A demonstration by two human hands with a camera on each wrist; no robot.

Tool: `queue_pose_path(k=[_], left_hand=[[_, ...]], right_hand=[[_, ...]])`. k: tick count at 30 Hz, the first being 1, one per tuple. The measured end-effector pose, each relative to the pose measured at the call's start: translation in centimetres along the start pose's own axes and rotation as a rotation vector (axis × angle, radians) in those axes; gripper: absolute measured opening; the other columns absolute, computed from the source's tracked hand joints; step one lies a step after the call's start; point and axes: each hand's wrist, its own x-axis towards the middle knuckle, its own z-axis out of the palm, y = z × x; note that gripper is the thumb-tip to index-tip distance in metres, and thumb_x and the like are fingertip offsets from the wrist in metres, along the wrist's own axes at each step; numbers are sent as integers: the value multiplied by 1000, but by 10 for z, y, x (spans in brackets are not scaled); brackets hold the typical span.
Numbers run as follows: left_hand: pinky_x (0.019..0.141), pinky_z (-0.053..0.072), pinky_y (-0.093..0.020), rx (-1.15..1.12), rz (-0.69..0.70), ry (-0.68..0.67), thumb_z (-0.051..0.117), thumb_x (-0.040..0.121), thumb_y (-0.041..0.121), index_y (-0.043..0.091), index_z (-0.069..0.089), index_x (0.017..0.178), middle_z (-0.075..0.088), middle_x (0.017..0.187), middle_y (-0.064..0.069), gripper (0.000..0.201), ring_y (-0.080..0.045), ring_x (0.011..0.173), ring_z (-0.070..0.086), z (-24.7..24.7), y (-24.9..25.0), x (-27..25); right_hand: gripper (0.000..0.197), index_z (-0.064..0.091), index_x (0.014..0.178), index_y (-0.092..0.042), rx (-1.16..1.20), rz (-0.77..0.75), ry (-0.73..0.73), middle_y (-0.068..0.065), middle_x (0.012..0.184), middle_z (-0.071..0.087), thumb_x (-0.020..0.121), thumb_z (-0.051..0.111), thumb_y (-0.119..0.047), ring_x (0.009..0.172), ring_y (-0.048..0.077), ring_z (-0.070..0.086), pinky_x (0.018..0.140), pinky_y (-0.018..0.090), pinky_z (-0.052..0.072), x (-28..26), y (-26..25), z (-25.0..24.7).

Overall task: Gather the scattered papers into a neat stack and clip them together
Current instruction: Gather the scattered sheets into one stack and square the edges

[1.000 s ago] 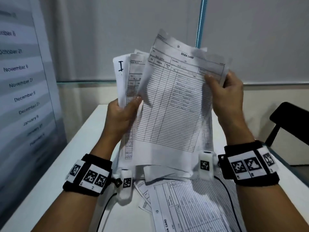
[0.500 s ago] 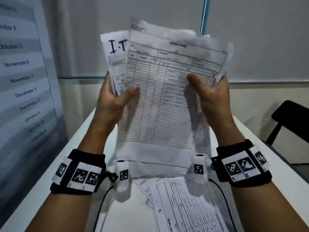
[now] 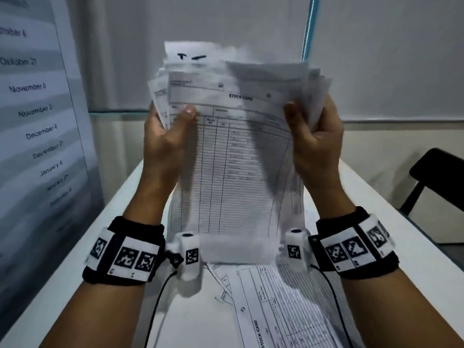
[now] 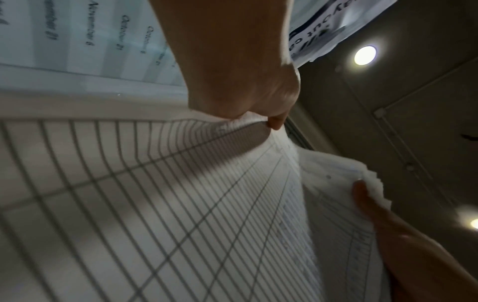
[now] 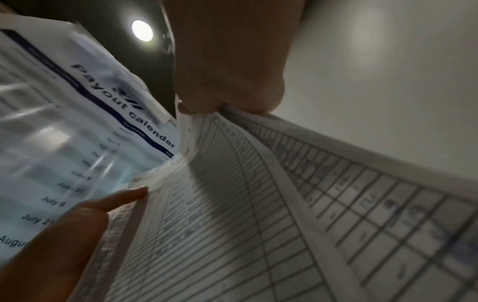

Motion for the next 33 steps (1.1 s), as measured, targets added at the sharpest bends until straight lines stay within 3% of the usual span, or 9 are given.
queue_pose_path(k=[3, 7, 10, 15, 18, 21, 27, 30, 33], left_hand=[[94, 57, -34, 2, 88, 47, 66, 95, 28, 15, 51, 127, 70, 110, 2, 37, -12, 104, 70, -7, 6, 4], [103, 54, -35, 56, 35, -31, 67, 94, 30, 11, 51, 131, 68, 124, -5, 44, -16, 117, 67, -17, -8, 7], [100, 57, -40, 80, -22, -16, 68, 95, 27, 9, 57, 130, 73, 120, -4, 41, -19, 114, 70, -11, -24, 3], [93, 58, -32, -27, 33, 214, 63, 100, 18, 9, 58, 123, 73, 112, -1, 25, -14, 105, 72, 3, -30, 2], [93, 57, -30, -82, -85, 85, 65, 100, 27, 18, 58, 122, 76, 110, 6, 25, -12, 107, 72, -5, -35, 6], [109, 51, -48, -3, -201, -64, 74, 89, 40, 15, 58, 136, 73, 126, -2, 55, -22, 119, 68, -12, -45, 5], [101, 57, -39, 17, -264, -87, 75, 92, 30, 10, 64, 131, 76, 120, -1, 45, -18, 110, 73, -11, -57, 3], [98, 58, -36, 33, -271, -70, 79, 89, 23, 7, 66, 127, 77, 115, -2, 43, -18, 107, 74, -11, -63, 5], [97, 59, -36, -12, -248, -27, 79, 89, 17, 3, 66, 126, 78, 113, -4, 42, -20, 106, 75, -13, -68, 6]], right_hand=[[13, 52, 91, -24, 6, -77, 37, -23, 81, 57, 95, 64, -26, 74, -11, 51, 69, 10, 43, 6, -9, -4], [51, 65, 108, -14, 152, 308, -64, 3, 104, 74, 84, 59, -59, 98, 14, 71, 90, 35, 57, 10, 8, -9], [42, 68, 111, -13, 168, 520, -229, 5, 104, 78, 84, 70, -45, 101, 25, 74, 98, 47, 56, -1, 25, -8], [17, 72, 98, -19, 102, 382, -94, 5, 97, 74, 88, 75, -32, 94, 22, 70, 92, 46, 57, -3, 32, 1], [37, 71, 109, -17, 134, 447, -113, 7, 110, 75, 85, 74, -44, 109, 28, 70, 103, 51, 52, -2, 41, -4], [63, 67, 122, -14, 48, 594, -263, 3, 114, 76, 76, 78, -55, 110, 22, 71, 106, 49, 50, -4, 53, -11], [46, 64, 127, -11, 86, 607, -286, 5, 118, 74, 92, 68, -41, 111, 23, 71, 104, 47, 51, -13, 68, -14], [55, 63, 127, -15, -52, 643, -435, 4, 119, 74, 84, 76, -45, 110, 23, 71, 103, 48, 52, -17, 85, -25], [35, 66, 120, -16, -347, 750, -730, 2, 113, 75, 88, 76, -26, 105, 23, 72, 98, 46, 55, -23, 101, -47]])
